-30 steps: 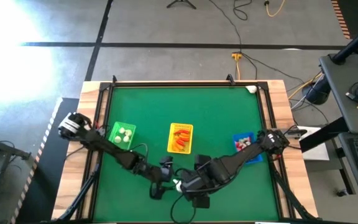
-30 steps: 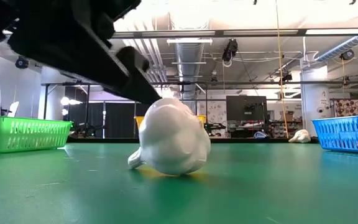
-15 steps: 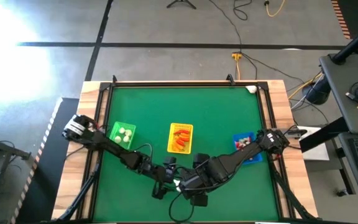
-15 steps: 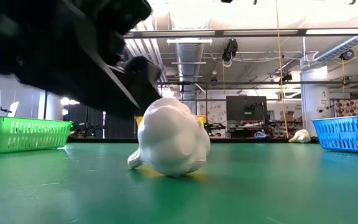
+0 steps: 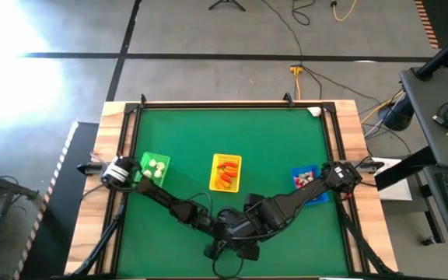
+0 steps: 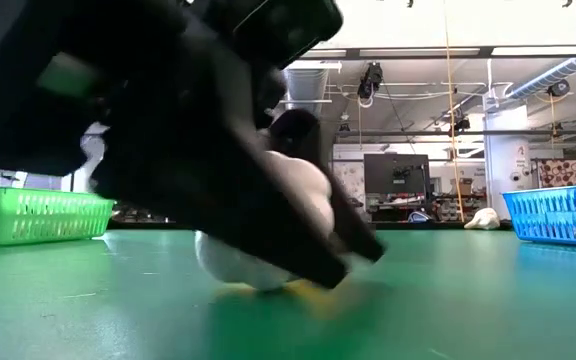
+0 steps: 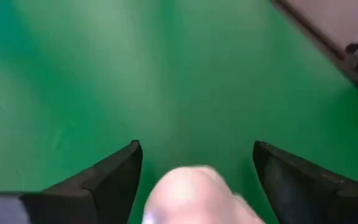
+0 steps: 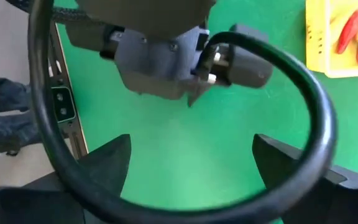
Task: Sort produce into baskets
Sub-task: Put the white garlic into the green bin
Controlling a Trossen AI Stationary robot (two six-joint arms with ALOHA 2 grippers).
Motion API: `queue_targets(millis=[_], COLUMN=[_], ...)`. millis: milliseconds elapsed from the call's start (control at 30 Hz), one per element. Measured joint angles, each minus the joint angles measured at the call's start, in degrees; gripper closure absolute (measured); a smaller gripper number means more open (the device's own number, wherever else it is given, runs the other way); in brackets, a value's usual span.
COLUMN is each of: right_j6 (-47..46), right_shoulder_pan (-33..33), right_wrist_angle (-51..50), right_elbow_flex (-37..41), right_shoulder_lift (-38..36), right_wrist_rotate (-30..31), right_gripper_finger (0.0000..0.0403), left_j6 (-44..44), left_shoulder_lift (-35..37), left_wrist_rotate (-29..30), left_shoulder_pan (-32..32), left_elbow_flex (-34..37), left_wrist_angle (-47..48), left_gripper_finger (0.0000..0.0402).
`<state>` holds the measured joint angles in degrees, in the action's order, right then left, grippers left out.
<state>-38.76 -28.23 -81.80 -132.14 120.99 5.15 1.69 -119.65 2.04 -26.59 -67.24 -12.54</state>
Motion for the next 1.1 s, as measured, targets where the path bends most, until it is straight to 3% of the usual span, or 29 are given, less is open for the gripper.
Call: queue_targets(millis=[267, 367, 467, 667, 833, 967, 1100], right_j6=[0.2, 0.2, 0.2, 2.8, 6.2, 5.6, 3.7], right_shoulder_pan=[0.1, 0.2, 0.2, 0.4, 0.8, 1.7, 1.9], right_wrist_angle=[0.0, 0.1, 0.3, 0.3, 0.3, 0.4, 0.5], right_elbow_flex=[0.0, 0.0, 0.0, 0.0, 0.0, -0.3, -0.7], right_shoulder_lift=[0.0, 0.1, 0.1, 0.1, 0.1, 0.1, 0.1], right_wrist_rotate=[1.0, 1.1, 1.3, 1.3, 3.6, 4.0, 4.0], right_gripper_finger=[0.0076, 0.0076, 0.0076, 0.0077, 0.0077, 0.0077, 0.0077], left_j6=[3.8, 6.4, 6.9, 11.0, 26.4, 43.4, 57.4], left_shoulder_lift=[2.8, 4.7, 8.8, 23.3, 36.0, 44.7, 51.2], left_wrist_rotate=[0.7, 3.5, 9.4, 27.4, 33.3, 33.4, 32.1], left_shoulder_pan=[0.1, -0.3, -1.3, -4.8, -5.9, -5.7, -5.0], left_elbow_flex=[1.8, 2.9, 3.7, 5.4, 7.7, 12.5, 20.7], left_wrist_angle=[6.2, 9.8, 15.9, 36.0, 57.7, 75.9, 83.2], left_gripper_finger=[0.0215, 0.0223, 0.0223, 0.0218, 0.0218, 0.0218, 0.0218])
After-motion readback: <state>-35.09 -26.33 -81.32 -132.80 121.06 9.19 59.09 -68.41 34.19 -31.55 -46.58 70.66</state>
